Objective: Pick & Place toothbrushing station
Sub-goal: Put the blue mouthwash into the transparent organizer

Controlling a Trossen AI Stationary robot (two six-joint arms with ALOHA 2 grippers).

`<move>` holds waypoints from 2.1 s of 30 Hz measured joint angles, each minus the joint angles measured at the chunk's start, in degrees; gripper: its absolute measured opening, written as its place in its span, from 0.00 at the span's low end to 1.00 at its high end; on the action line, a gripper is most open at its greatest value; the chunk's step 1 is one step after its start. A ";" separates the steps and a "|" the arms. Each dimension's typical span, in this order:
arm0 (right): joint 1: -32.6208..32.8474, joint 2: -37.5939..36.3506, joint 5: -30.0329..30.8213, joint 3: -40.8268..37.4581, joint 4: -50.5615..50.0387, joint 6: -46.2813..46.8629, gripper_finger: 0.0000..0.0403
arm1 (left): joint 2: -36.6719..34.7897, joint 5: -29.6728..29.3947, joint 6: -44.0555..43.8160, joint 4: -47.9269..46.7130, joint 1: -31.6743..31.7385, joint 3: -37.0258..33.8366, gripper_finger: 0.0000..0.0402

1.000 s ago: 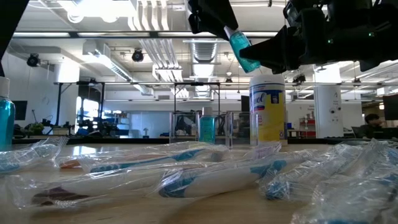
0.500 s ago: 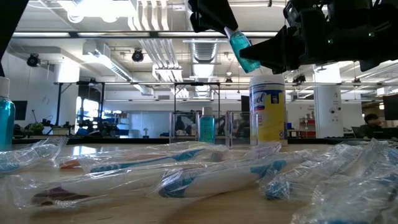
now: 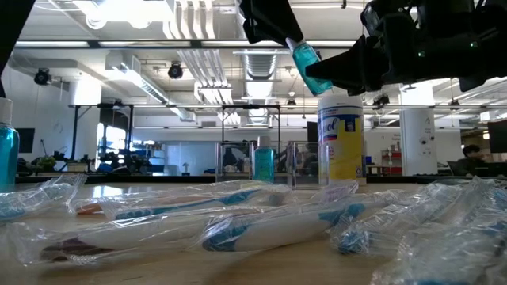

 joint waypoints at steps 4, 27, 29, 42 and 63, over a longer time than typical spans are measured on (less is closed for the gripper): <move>0.00 0.00 0.15 -0.07 0.08 0.96 0.24 | 0.00 -0.01 0.79 0.18 0.00 0.03 0.24; 0.37 -11.21 -1.71 -7.52 0.31 5.90 0.53 | -3.20 -4.09 9.24 -13.69 0.78 0.03 0.24; 0.35 -13.96 -4.27 -9.57 0.43 6.47 0.53 | -3.34 -4.89 11.55 -14.45 1.18 0.03 0.24; 0.37 -27.77 -8.97 -18.43 0.35 7.58 0.53 | -2.79 -4.84 22.13 -12.88 5.40 0.03 0.24; 0.35 -28.09 -8.68 -18.88 0.17 7.41 0.53 | 6.21 -3.10 27.06 -13.24 7.97 -0.13 0.24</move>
